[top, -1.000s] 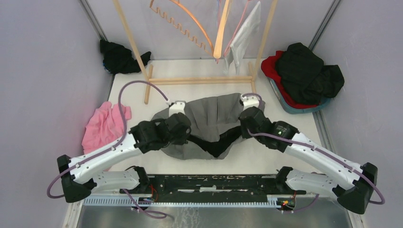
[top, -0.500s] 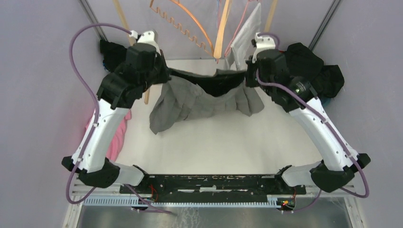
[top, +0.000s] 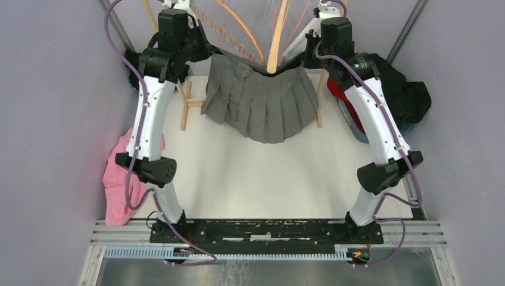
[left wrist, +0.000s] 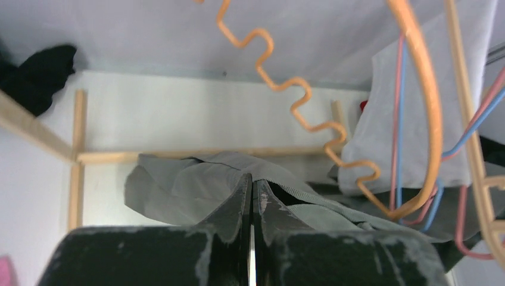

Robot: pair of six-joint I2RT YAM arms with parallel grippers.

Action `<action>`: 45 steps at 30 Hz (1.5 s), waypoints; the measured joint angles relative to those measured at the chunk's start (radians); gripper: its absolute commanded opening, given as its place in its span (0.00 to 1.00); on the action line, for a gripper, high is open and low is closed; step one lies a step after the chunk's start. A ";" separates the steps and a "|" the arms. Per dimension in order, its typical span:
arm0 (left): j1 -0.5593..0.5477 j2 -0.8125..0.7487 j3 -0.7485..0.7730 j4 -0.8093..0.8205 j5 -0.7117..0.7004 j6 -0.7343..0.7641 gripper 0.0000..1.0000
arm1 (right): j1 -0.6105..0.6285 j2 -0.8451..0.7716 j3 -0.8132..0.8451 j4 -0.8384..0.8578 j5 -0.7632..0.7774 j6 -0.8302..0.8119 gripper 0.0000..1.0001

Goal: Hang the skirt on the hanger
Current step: Flatten out the skirt at the center of the board.

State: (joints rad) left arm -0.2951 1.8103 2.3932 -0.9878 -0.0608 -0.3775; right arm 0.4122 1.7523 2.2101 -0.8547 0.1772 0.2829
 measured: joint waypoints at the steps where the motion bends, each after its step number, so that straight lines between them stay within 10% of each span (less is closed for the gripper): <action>1: 0.005 0.031 0.042 0.010 0.013 0.003 0.03 | -0.008 0.023 0.016 0.010 -0.012 -0.001 0.01; 9: 0.014 -0.011 -0.025 0.167 0.092 0.010 0.03 | -0.023 0.008 -0.042 0.121 -0.091 -0.019 0.01; 20: 0.014 -0.582 -1.010 0.544 0.147 -0.012 0.03 | -0.021 -0.460 -0.830 0.420 -0.182 0.036 0.01; 29: -0.073 -0.688 -1.585 0.560 0.143 -0.105 0.04 | 0.085 -0.545 -1.423 0.517 -0.169 0.159 0.01; 33: -0.122 -0.763 -1.649 0.545 0.141 -0.140 0.07 | 0.177 -0.587 -1.508 0.514 -0.143 0.201 0.07; 38: -0.171 -0.837 -1.655 0.520 0.123 -0.159 0.28 | 0.240 -0.690 -1.556 0.481 -0.107 0.253 0.37; 45: -0.235 -0.893 -1.660 0.434 0.114 -0.196 0.36 | 0.261 -0.825 -1.560 0.360 -0.078 0.275 0.45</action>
State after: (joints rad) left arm -0.5301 0.9176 0.7334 -0.5537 0.0532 -0.5732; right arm 0.6727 0.9276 0.6498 -0.4942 0.0990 0.5579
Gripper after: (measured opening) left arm 0.351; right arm 0.450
